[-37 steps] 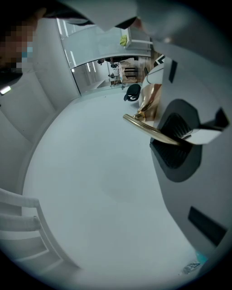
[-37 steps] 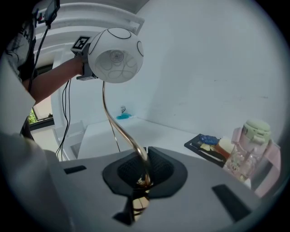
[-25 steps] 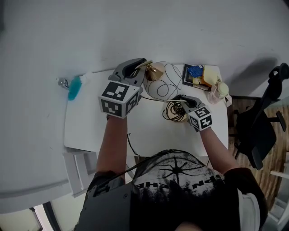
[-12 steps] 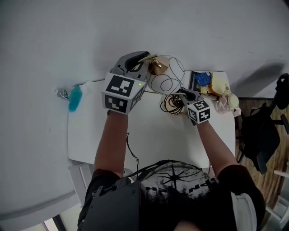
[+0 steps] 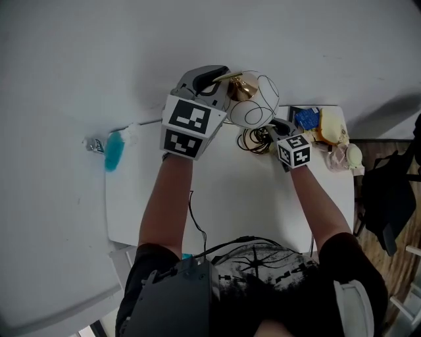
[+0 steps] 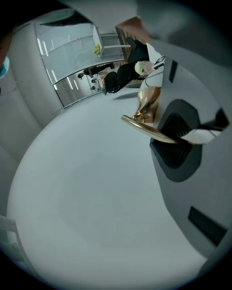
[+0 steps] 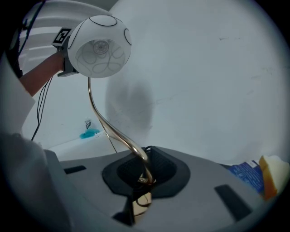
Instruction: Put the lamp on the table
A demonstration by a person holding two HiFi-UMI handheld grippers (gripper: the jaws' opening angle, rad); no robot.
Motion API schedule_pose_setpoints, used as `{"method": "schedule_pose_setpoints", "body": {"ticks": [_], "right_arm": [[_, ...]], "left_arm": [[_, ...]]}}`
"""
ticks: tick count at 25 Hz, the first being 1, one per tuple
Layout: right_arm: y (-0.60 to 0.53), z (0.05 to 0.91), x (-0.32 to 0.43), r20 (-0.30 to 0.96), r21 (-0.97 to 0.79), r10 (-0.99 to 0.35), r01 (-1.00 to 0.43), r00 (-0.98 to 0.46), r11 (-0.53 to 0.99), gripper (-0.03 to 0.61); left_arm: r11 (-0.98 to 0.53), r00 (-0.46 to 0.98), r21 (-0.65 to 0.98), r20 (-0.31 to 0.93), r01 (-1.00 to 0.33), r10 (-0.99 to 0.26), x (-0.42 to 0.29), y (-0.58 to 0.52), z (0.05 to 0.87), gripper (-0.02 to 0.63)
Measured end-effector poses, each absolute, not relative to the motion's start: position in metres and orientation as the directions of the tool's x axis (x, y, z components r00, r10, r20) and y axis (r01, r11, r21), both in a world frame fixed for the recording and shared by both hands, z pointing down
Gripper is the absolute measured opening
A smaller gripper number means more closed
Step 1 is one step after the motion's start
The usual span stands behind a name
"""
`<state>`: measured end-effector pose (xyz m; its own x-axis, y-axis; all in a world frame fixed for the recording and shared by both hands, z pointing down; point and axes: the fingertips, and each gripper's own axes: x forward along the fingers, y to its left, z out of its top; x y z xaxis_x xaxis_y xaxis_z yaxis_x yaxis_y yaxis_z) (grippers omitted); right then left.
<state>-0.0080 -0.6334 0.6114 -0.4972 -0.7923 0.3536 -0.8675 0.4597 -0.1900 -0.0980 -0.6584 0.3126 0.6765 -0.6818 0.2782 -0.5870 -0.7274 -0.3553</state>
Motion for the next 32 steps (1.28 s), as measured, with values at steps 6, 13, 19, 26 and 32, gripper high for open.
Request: {"method": "schedule_pose_setpoints", "body": {"ticks": [6, 13, 19, 26, 32], "right_arm": [[-0.656, 0.613, -0.013, 0.323, -0.197, -0.818, -0.879, -0.476, 0.433, 0.025], [-0.675, 0.621, -0.007, 0.313, -0.225, -0.822, -0.878, -0.476, 0.423, 0.025], [-0.674, 0.623, -0.006, 0.287, -0.245, -0.839, -0.882, -0.462, 0.402, 0.025], [-0.677, 0.631, 0.005, 0.293, -0.287, -0.851, -0.889, -0.436, 0.357, 0.026], [-0.672, 0.639, 0.006, 0.33, -0.271, -0.832, -0.889, -0.445, 0.368, 0.026]], "left_arm": [[-0.72, 0.675, -0.404, 0.277, -0.564, -0.684, -0.095, -0.667, 0.311, 0.015], [-0.725, 0.656, -0.435, 0.328, -0.533, -0.68, -0.081, -0.69, 0.318, 0.015], [-0.732, 0.657, -0.475, 0.351, -0.489, -0.667, -0.07, -0.688, 0.319, 0.015], [-0.757, 0.659, -0.434, 0.386, -0.488, -0.645, -0.044, -0.706, 0.324, 0.015], [-0.767, 0.666, -0.417, 0.39, -0.487, -0.635, -0.033, -0.706, 0.327, 0.015]]}}
